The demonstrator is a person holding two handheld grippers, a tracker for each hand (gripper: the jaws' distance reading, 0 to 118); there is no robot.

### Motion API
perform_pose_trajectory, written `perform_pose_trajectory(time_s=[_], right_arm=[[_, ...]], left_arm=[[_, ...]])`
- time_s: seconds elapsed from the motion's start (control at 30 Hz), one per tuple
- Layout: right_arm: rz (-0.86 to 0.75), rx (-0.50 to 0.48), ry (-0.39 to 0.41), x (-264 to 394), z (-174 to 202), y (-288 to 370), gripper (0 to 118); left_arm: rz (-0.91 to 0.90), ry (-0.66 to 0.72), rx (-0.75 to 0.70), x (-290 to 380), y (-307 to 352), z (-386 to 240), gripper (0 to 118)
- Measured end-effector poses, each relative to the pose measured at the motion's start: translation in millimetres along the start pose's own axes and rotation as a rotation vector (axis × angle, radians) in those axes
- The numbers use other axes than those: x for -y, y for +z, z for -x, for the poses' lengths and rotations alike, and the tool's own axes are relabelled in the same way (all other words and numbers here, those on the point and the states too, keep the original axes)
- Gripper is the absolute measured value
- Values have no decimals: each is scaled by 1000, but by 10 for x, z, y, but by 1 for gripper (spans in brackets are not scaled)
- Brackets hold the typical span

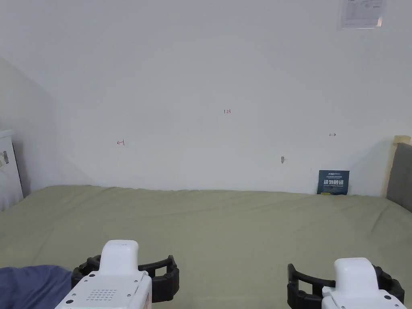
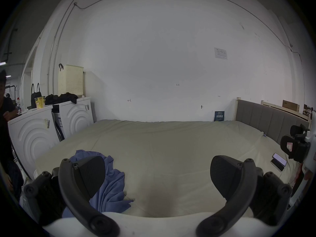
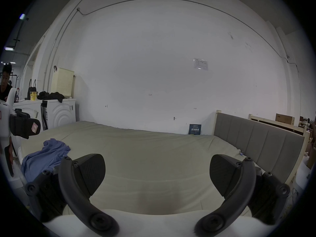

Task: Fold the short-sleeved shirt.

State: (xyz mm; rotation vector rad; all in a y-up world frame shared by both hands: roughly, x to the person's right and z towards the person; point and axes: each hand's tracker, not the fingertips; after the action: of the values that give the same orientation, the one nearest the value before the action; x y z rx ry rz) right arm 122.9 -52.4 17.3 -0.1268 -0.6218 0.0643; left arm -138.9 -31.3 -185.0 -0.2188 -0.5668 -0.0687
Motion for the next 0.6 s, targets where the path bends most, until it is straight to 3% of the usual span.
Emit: perform_pose_trajectory(time_s=[0.1, 0.13, 0.17, 0.2, 0.23, 0.3, 0.37, 0.6], right_arm=[[24, 3, -4, -10, -13, -8, 118], [37, -4, -7, -12, -20, -10, 118], [42, -1, -9, -8, -20, -10, 110], [59, -5, -4, -1, -18, -12, 49], [74, 0, 18, 1, -4, -9, 0], [36, 76, 79, 59, 78, -38, 0], [71, 20, 44, 109, 119, -22, 0], [46, 25, 62, 81, 150, 0, 0]], left_arm=[[9, 10, 3, 6, 1, 18, 117], [11, 10, 2, 12, 4, 26, 110], [14, 9, 4, 17, 5, 32, 83], [23, 8, 32, 21, 15, 40, 15], [48, 8, 63, 22, 21, 39, 0], [74, 29, 90, 71, -20, 19, 0], [60, 3, 74, 103, -13, -16, 0], [42, 0, 50, 91, -22, -67, 0]])
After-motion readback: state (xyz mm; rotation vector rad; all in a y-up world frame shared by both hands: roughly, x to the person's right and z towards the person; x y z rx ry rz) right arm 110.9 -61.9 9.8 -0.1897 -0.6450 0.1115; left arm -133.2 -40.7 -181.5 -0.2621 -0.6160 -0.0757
